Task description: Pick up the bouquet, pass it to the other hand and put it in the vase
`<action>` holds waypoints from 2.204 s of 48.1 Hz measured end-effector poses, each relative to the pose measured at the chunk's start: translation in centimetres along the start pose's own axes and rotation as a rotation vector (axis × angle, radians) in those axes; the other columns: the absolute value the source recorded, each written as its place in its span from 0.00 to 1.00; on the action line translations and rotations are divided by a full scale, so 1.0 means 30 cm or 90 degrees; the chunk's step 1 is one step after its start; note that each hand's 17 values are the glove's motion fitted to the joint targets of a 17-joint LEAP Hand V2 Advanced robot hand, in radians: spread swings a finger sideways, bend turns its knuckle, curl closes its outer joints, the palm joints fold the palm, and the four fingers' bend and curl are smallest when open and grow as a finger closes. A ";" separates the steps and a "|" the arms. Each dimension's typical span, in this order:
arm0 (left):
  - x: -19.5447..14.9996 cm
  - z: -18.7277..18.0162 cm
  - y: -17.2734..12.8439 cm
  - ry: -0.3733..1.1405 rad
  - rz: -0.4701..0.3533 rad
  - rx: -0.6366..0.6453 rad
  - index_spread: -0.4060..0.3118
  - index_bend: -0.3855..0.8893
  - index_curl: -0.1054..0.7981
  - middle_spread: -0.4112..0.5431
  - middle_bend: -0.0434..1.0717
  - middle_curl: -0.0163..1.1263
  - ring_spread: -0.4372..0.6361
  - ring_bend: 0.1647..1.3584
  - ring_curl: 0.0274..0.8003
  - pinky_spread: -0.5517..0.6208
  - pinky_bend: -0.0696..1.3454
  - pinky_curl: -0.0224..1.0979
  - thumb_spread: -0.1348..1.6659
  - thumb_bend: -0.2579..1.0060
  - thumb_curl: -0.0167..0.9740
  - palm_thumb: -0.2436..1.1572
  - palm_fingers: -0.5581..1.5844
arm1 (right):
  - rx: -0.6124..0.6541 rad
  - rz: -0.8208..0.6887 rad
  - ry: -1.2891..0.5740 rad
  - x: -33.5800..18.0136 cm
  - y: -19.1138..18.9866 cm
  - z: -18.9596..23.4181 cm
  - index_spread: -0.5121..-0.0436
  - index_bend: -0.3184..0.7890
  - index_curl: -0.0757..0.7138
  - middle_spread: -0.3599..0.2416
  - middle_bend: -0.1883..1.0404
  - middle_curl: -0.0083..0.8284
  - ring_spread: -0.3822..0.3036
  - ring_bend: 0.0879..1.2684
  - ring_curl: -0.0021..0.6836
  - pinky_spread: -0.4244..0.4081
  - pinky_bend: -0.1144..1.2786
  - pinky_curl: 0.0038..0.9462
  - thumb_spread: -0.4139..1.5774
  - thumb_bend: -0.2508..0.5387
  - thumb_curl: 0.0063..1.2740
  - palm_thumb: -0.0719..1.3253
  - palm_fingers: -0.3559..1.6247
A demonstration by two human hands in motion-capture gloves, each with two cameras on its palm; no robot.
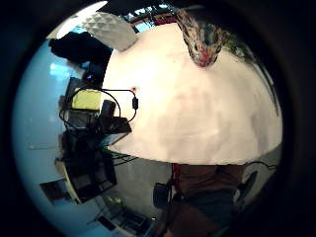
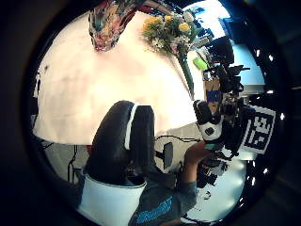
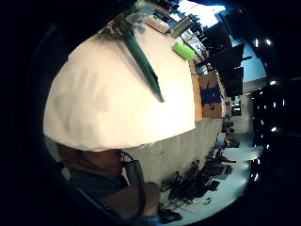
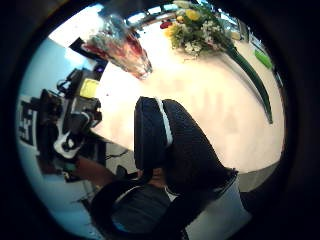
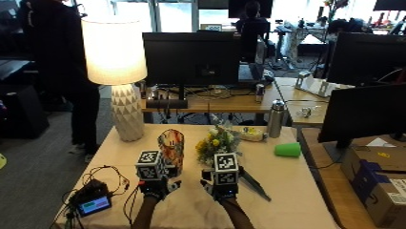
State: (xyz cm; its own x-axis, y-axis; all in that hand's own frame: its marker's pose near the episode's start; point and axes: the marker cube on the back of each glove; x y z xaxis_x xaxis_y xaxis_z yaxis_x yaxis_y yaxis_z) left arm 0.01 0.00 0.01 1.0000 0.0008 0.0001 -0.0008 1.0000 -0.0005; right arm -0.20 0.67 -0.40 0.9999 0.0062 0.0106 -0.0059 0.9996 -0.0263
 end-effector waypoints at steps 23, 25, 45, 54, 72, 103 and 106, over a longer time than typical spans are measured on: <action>0.005 0.014 -0.015 0.004 0.019 0.004 0.44 0.42 0.32 0.52 0.22 0.21 0.78 0.31 0.22 0.89 0.28 0.20 0.65 0.19 0.20 0.29 0.34 | -0.009 -0.006 -0.007 -0.011 0.047 -0.042 0.31 0.42 0.34 0.67 0.32 0.27 0.85 0.13 0.21 0.90 0.41 0.27 0.79 0.42 0.13 0.26 0.27; 0.014 -0.001 0.002 0.007 0.015 0.000 0.43 0.41 0.33 0.52 0.22 0.22 0.78 0.31 0.23 0.90 0.28 0.21 0.66 0.19 0.21 0.29 0.34 | -0.004 -0.006 -0.004 -0.009 0.037 -0.034 0.31 0.42 0.35 0.67 0.32 0.28 0.85 0.13 0.22 0.91 0.41 0.27 0.80 0.41 0.13 0.26 0.26; 0.030 -0.033 0.035 0.011 0.019 -0.004 0.43 0.42 0.38 0.52 0.21 0.27 0.79 0.33 0.26 0.91 0.28 0.26 0.68 0.19 0.27 0.28 0.33 | -0.007 -0.020 -0.008 -0.012 0.047 -0.042 0.29 0.42 0.40 0.68 0.32 0.35 0.86 0.13 0.29 0.92 0.41 0.33 0.82 0.31 0.18 0.28 0.25; 0.029 -0.022 0.017 0.011 0.025 0.000 0.43 0.42 0.40 0.52 0.21 0.28 0.80 0.33 0.27 0.91 0.28 0.27 0.69 0.19 0.28 0.28 0.32 | -0.001 -0.016 -0.012 0.031 0.029 -0.037 0.29 0.41 0.41 0.68 0.31 0.37 0.87 0.14 0.31 0.92 0.41 0.34 0.83 0.30 0.18 0.28 0.25; 0.034 -0.013 0.019 0.016 0.022 -0.010 0.43 0.41 0.42 0.52 0.21 0.30 0.80 0.33 0.29 0.92 0.28 0.29 0.69 0.19 0.29 0.28 0.32 | 0.025 0.032 -0.010 0.285 -0.047 -0.026 0.30 0.38 0.38 0.73 0.31 0.40 0.87 0.17 0.36 0.92 0.46 0.38 0.80 0.28 0.19 0.26 0.20; 0.026 0.031 -0.008 0.019 0.024 -0.021 0.43 0.42 0.43 0.52 0.21 0.31 0.80 0.33 0.30 0.92 0.28 0.31 0.69 0.19 0.31 0.27 0.31 | -0.018 0.134 -0.091 0.670 -0.296 0.273 0.31 0.37 0.30 0.77 0.30 0.38 0.90 0.19 0.38 0.93 0.52 0.39 0.75 0.29 0.21 0.25 0.13; 0.023 0.042 -0.013 0.020 0.029 -0.023 0.43 0.41 0.43 0.52 0.21 0.31 0.80 0.34 0.30 0.92 0.28 0.31 0.69 0.19 0.31 0.27 0.31 | -0.048 0.133 -0.101 0.677 -0.323 0.356 0.31 0.37 0.29 0.78 0.30 0.38 0.90 0.19 0.38 0.93 0.52 0.39 0.74 0.28 0.21 0.25 0.13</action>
State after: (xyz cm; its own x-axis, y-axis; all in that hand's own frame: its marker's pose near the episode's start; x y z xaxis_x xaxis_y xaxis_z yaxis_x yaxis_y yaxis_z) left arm 0.69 -0.40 1.26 0.9984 0.0463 -0.0317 -0.0474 0.9982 -0.0354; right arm 20.05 -8.60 10.75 0.9629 0.2220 0.1532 -0.2052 0.9716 -0.1180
